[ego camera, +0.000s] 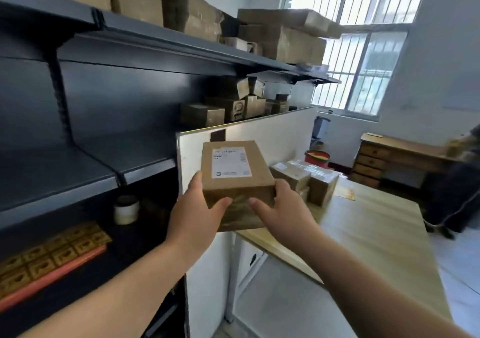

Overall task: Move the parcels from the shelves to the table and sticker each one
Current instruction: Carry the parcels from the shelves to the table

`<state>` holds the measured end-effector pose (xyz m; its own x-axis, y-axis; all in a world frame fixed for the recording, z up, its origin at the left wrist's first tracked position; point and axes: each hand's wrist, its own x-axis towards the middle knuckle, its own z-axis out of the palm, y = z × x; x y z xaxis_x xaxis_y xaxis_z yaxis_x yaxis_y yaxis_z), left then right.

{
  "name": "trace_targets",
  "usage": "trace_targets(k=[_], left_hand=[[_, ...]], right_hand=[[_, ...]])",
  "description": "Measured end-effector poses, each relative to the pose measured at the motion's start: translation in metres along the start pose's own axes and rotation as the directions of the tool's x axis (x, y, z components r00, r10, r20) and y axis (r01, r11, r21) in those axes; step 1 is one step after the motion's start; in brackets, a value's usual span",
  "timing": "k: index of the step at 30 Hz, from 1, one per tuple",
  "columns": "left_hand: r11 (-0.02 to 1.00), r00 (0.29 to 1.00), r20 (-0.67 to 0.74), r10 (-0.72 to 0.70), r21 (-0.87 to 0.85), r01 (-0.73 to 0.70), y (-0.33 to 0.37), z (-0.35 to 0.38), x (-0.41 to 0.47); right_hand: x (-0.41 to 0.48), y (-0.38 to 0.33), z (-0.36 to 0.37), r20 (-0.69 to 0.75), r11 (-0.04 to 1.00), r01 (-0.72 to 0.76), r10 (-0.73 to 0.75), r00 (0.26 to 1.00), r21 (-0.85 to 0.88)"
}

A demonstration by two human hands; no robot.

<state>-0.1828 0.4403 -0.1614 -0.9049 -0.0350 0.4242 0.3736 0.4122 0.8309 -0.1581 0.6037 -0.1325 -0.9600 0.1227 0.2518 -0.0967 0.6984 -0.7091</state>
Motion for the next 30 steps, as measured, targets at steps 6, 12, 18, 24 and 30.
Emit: trace_targets(k=[6,12,18,24,30], left_hand=[[0.999,0.986,0.162,-0.036,0.030,0.032,-0.017,0.079,0.025],[0.996,0.953,0.290,-0.089,0.037,0.082,-0.052,0.138,0.059],[0.994,0.922,0.371,-0.107,0.052,0.094,-0.085,0.183,0.113],[0.984,0.906,0.386,-0.175,0.098,0.149,-0.103,0.228,0.165],[0.963,0.922,0.284,-0.262,0.140,0.230,-0.113,0.301,0.215]], right_hand=[[0.024,0.074,-0.010,-0.038,0.995,-0.097,0.096,0.995,-0.028],[0.064,0.128,0.005,-0.044,0.975,-0.224,0.223,0.974,-0.011],[0.121,0.166,0.022,-0.046,0.940,-0.342,0.342,0.939,0.009],[0.186,0.202,0.016,0.025,0.933,-0.361,0.360,0.932,0.003],[0.274,0.264,0.001,0.095,0.956,-0.293,0.293,0.951,-0.016]])
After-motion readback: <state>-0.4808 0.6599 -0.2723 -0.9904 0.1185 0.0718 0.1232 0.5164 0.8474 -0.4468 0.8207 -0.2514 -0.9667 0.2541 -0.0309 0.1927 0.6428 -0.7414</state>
